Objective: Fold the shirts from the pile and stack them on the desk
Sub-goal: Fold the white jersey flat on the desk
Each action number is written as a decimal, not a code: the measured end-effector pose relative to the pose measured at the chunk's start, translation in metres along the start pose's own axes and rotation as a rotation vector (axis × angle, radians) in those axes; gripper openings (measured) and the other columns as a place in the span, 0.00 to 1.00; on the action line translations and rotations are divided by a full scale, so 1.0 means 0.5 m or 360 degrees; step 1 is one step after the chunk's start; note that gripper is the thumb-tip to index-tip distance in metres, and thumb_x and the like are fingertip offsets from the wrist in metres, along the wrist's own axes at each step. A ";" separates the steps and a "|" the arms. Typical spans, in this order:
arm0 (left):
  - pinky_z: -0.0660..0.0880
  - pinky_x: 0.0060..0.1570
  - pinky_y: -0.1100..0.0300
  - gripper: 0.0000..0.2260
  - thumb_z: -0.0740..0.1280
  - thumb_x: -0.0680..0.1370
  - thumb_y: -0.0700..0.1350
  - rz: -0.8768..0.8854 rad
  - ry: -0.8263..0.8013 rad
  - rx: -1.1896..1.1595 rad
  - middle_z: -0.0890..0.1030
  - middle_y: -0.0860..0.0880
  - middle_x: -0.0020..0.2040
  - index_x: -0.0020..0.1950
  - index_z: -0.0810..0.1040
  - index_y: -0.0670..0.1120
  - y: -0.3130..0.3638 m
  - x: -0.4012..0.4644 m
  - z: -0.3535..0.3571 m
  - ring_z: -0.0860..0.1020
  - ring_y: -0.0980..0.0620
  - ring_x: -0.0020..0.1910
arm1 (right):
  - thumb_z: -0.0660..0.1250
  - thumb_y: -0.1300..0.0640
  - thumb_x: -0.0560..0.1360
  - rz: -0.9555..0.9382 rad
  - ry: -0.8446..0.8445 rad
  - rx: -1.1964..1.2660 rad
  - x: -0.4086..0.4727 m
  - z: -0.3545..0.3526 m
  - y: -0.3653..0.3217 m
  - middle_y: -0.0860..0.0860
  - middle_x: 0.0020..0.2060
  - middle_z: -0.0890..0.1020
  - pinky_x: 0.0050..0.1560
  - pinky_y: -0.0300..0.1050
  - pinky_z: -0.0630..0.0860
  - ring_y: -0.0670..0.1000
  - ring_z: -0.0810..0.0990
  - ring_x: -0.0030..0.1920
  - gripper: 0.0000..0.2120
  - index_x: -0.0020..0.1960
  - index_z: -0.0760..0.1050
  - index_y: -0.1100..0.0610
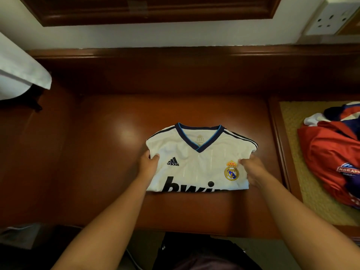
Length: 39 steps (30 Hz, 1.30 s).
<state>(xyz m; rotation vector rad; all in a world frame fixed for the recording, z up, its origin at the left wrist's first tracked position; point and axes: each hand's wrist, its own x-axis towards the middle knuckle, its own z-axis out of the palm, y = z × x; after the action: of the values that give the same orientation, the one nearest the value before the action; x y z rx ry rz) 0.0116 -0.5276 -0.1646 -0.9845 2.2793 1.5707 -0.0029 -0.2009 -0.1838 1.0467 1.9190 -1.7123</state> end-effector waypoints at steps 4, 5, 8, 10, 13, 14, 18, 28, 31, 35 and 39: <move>0.77 0.50 0.52 0.07 0.65 0.78 0.41 -0.0046 -0.0085 0.0196 0.81 0.44 0.50 0.54 0.77 0.44 -0.035 -0.014 -0.006 0.79 0.43 0.49 | 0.63 0.67 0.77 0.0022 -0.0087 0.0093 -0.008 -0.009 0.013 0.53 0.46 0.82 0.50 0.50 0.77 0.55 0.80 0.46 0.09 0.51 0.76 0.55; 0.76 0.49 0.51 0.06 0.65 0.77 0.43 -0.0115 -0.0066 0.0269 0.81 0.43 0.49 0.52 0.77 0.43 -0.041 -0.013 -0.007 0.79 0.42 0.48 | 0.64 0.66 0.76 0.0057 -0.0114 0.0095 -0.008 -0.014 0.020 0.53 0.46 0.82 0.48 0.49 0.77 0.54 0.81 0.45 0.08 0.53 0.76 0.57; 0.69 0.39 0.55 0.13 0.66 0.77 0.45 -0.0162 0.0043 0.0519 0.74 0.44 0.34 0.34 0.70 0.43 -0.047 -0.018 -0.014 0.74 0.42 0.38 | 0.66 0.67 0.75 0.0171 -0.0141 0.0061 -0.010 -0.021 0.040 0.55 0.42 0.82 0.41 0.47 0.77 0.54 0.81 0.41 0.09 0.54 0.77 0.60; 0.63 0.35 0.57 0.18 0.65 0.76 0.43 -0.0098 0.0131 0.0619 0.68 0.46 0.29 0.29 0.63 0.45 -0.048 -0.026 -0.015 0.69 0.44 0.35 | 0.66 0.68 0.74 0.0182 -0.0121 0.0025 -0.016 -0.019 0.047 0.55 0.40 0.82 0.37 0.46 0.76 0.53 0.80 0.38 0.09 0.53 0.77 0.61; 0.63 0.36 0.56 0.15 0.63 0.78 0.43 -0.0095 0.0154 0.0440 0.70 0.47 0.31 0.32 0.66 0.45 -0.048 -0.044 -0.013 0.69 0.46 0.35 | 0.65 0.69 0.74 0.0103 -0.0073 -0.0024 -0.019 -0.014 0.056 0.55 0.41 0.82 0.45 0.51 0.78 0.55 0.80 0.41 0.10 0.52 0.77 0.59; 0.64 0.36 0.56 0.13 0.62 0.79 0.43 -0.0102 0.0163 0.0300 0.72 0.46 0.33 0.35 0.68 0.44 -0.046 -0.051 -0.013 0.70 0.47 0.36 | 0.64 0.69 0.75 0.0057 -0.0065 -0.0036 -0.020 -0.013 0.055 0.55 0.43 0.82 0.48 0.53 0.77 0.56 0.80 0.43 0.11 0.51 0.78 0.57; 0.66 0.32 0.60 0.10 0.58 0.82 0.43 -0.0098 0.0247 -0.0033 0.73 0.46 0.35 0.44 0.72 0.41 -0.040 -0.089 -0.029 0.71 0.50 0.33 | 0.62 0.68 0.75 -0.0173 -0.0020 -0.0133 -0.034 -0.015 0.035 0.57 0.50 0.82 0.54 0.54 0.76 0.56 0.80 0.48 0.12 0.50 0.77 0.54; 0.69 0.51 0.56 0.09 0.64 0.80 0.46 -0.0591 -0.0054 -0.0182 0.75 0.44 0.54 0.57 0.72 0.43 -0.153 -0.157 -0.064 0.72 0.47 0.53 | 0.65 0.63 0.76 -0.0051 0.0106 -0.0077 -0.049 -0.038 0.110 0.59 0.51 0.81 0.53 0.59 0.78 0.61 0.81 0.49 0.09 0.56 0.73 0.59; 0.72 0.49 0.54 0.09 0.65 0.80 0.46 -0.0812 -0.0139 -0.0191 0.72 0.45 0.56 0.58 0.71 0.44 -0.148 -0.156 -0.061 0.72 0.46 0.53 | 0.62 0.66 0.77 -0.0087 0.0167 -0.0027 -0.057 -0.037 0.104 0.58 0.48 0.80 0.49 0.54 0.76 0.59 0.79 0.46 0.08 0.54 0.74 0.59; 0.73 0.51 0.50 0.01 0.62 0.77 0.37 -0.0758 -0.0079 -0.0523 0.70 0.46 0.45 0.46 0.71 0.42 -0.141 -0.160 -0.061 0.70 0.50 0.43 | 0.58 0.69 0.77 -0.0188 0.0161 0.0057 -0.067 -0.028 0.079 0.55 0.41 0.80 0.37 0.43 0.75 0.53 0.77 0.36 0.11 0.49 0.76 0.58; 0.66 0.43 0.55 0.04 0.61 0.72 0.35 -0.0671 -0.0033 -0.0405 0.70 0.44 0.40 0.38 0.70 0.42 -0.160 -0.183 -0.069 0.66 0.48 0.39 | 0.57 0.67 0.78 -0.0250 0.0191 -0.0047 -0.066 -0.023 0.074 0.52 0.36 0.78 0.31 0.37 0.73 0.51 0.75 0.36 0.11 0.43 0.75 0.57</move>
<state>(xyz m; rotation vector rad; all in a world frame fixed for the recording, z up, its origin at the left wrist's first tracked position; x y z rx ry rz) 0.1374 -0.5381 -0.1640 -1.3930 1.7301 1.6862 0.0480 -0.1996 -0.1840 1.0335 2.1463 -1.7325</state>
